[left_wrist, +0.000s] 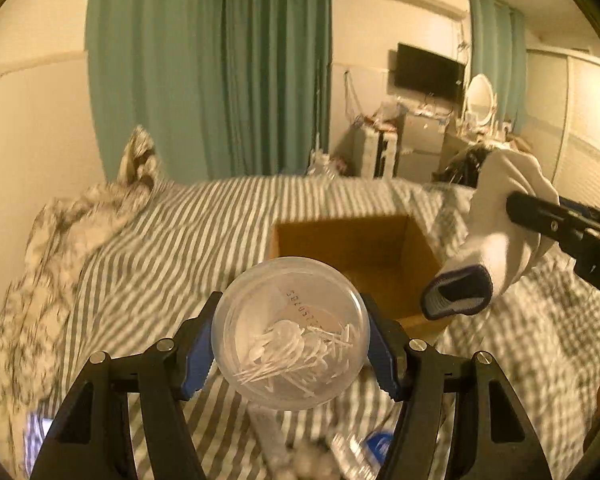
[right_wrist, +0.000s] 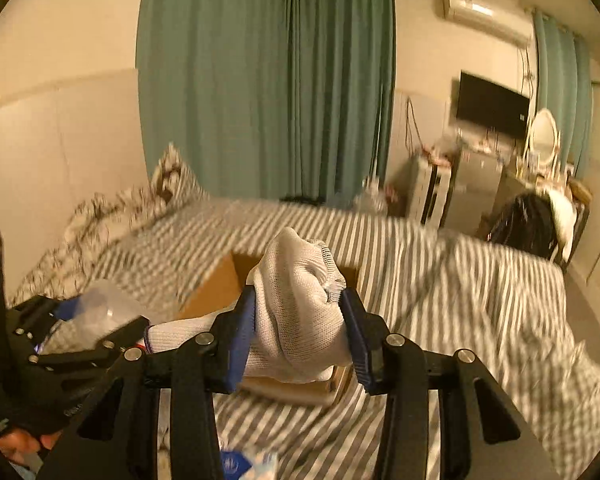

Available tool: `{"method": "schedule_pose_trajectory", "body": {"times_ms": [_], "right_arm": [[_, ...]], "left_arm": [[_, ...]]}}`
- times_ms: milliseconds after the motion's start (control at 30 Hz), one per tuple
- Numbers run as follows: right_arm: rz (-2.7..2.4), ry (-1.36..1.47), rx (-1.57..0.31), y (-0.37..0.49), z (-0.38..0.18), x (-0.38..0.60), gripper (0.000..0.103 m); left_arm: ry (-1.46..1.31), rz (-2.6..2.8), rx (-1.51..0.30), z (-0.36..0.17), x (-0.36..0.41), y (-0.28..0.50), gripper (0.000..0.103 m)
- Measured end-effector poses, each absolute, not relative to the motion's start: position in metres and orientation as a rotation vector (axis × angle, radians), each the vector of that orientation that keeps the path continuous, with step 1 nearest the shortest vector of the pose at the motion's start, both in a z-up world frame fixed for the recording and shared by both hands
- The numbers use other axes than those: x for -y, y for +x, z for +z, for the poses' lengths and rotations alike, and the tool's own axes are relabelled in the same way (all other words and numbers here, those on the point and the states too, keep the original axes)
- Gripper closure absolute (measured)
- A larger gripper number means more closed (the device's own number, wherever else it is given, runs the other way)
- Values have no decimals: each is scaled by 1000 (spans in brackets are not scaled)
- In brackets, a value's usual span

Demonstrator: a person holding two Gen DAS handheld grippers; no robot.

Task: Organize objects
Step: 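Carry socks and swab cup into the box and open both grippers, then grasp the lace cloth with the left gripper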

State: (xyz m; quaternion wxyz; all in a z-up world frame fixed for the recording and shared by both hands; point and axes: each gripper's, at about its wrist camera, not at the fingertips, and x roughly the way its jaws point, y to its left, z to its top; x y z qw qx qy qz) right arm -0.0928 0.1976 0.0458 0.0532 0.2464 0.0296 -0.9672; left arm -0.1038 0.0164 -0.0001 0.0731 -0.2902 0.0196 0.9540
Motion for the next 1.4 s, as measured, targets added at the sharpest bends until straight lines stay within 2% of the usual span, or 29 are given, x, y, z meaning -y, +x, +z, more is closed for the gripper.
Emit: {"method": "schedule_pose_trajectory", "body": {"times_ms": [133,300,600,767,800,867,933,967,1000,1167,1400], "right_arm": [[-2944,716,-112,-118,65,-198,61],[-2927,749,-131,-160,62,-199,61],[-2860,934,-152,-242,4,-206,60],[-2830,996,-85,-261,-16,-218,52],[-2828,992,-67,-260,-16,-220,50],[-2821,966,-17,-254,-12,-225,39],[-2827,926,1,-244,-1,-227,32],[-2836,907,-6,-238,6,-228,30],[-2843,893,-19,-233,13,-226,30],[-2861,816,-76,-191,56,-223,22],[-2829,736,-80,-110,106,-216,19]], "left_arm": [[-821,2857,-104,21,-36,-134,36],[-835,2833,-100,25,-49,-176,36],[-983,2803,-177,-27,-62,-248,36],[-1040,2766,-148,-49,-63,-263,36],[-1045,2763,-139,-50,-63,-263,35],[-1028,2766,-138,-46,-64,-259,34],[-992,2775,-160,-37,-66,-249,20],[-973,2785,-167,-31,-67,-246,10],[-944,2805,-173,-23,-66,-239,7],[-914,2841,-135,11,-51,-210,7],[-936,2912,-100,48,-25,-153,7]]}}
